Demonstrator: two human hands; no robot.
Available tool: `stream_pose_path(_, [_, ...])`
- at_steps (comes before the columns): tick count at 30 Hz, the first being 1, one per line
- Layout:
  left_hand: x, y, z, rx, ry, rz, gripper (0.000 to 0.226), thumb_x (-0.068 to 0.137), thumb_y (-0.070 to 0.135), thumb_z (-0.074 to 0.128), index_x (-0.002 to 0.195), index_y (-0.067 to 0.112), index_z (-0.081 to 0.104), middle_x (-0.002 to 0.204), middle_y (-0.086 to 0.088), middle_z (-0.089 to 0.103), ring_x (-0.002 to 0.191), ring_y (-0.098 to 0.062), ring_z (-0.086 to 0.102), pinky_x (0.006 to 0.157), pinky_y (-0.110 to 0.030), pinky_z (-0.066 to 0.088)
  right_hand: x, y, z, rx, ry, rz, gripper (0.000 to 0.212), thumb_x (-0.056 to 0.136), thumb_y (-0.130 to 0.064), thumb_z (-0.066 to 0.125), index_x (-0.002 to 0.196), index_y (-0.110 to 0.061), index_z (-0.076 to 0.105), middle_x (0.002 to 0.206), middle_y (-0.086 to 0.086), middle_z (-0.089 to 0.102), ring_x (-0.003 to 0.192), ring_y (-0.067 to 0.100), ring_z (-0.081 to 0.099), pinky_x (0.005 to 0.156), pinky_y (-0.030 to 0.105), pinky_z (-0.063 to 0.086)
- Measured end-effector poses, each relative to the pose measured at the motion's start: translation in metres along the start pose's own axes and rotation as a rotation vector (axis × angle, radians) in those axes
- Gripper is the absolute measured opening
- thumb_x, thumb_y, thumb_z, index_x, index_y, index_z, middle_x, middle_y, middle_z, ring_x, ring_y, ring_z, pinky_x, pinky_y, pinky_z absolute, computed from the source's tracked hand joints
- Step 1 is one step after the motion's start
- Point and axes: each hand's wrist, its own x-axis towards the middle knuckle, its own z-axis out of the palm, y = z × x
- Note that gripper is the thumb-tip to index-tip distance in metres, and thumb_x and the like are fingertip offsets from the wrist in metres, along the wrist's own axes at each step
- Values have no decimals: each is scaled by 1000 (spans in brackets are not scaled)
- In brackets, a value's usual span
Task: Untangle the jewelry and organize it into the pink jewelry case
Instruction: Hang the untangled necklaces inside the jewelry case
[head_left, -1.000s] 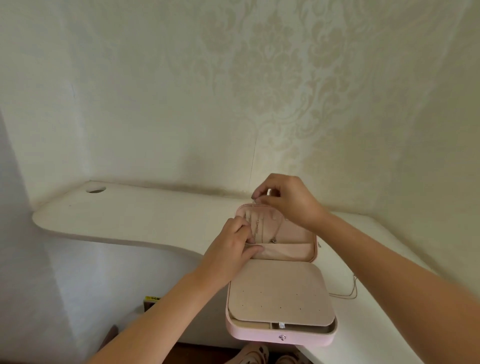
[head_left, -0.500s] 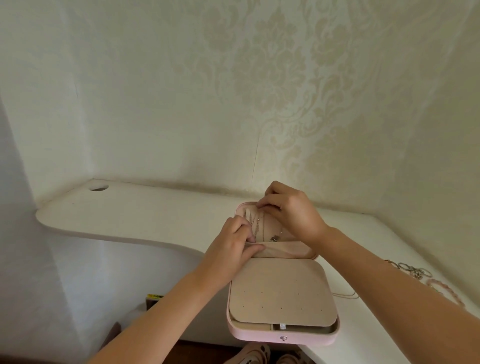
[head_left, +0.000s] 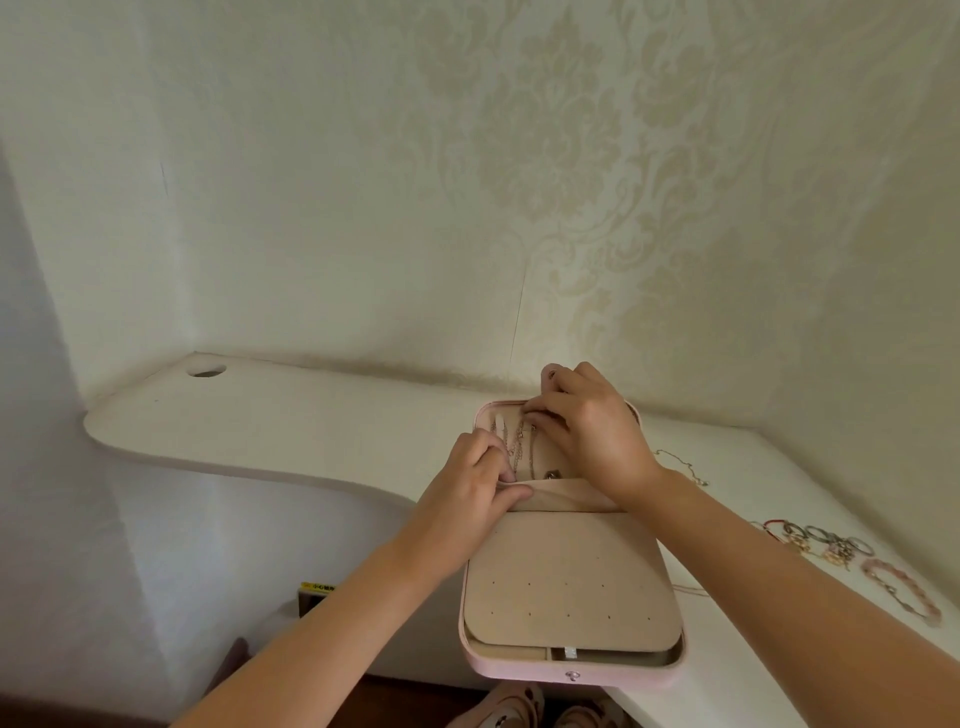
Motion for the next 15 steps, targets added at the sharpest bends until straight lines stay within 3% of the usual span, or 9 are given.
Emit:
stream_pose_path(4, [0,-2,2,29,-3,-3,26,82,26,72,76,5,58,92,-7,54,86,-5,46,81,-14,41,0,-4,-2,27,-81,54,8,80,-10,67,85,-12,73,79,0,57,68,13,39,61,28,36])
stream_pose_path(7, [0,-2,3,64,-4,8,23,78,21,77,75,5,59,91,-7,55,87,-6,47,81,-18,43,-5,-8,-19,173,-189,140,11,85,-9,66,96,-10,67,87,-5,58,73,11,54,63,20,39])
stream_pose_path(10, [2,0,3,65,19,19,28,83,32,65,74,6,59,91,-6,54,86,-7,48,77,-22,46,-15,-8,-33,239,-397,236,21,79,-32,72,82,-12,66,71,-7,60,66,14,58,62,27,45])
stream_pose_path(13, [5,2,4,67,29,12,36,84,39,50,73,6,59,90,-6,54,83,-6,48,72,-23,47,-22,-13,-39,335,-775,405,37,74,-43,78,96,-14,69,85,-6,65,81,11,60,73,25,48])
stream_pose_path(15, [7,2,6,73,18,14,35,83,39,49,73,6,59,90,-6,54,85,-6,47,74,-23,46,-24,-14,-37,329,-805,403,33,78,-37,75,101,-13,70,92,-2,68,86,14,59,76,26,45])
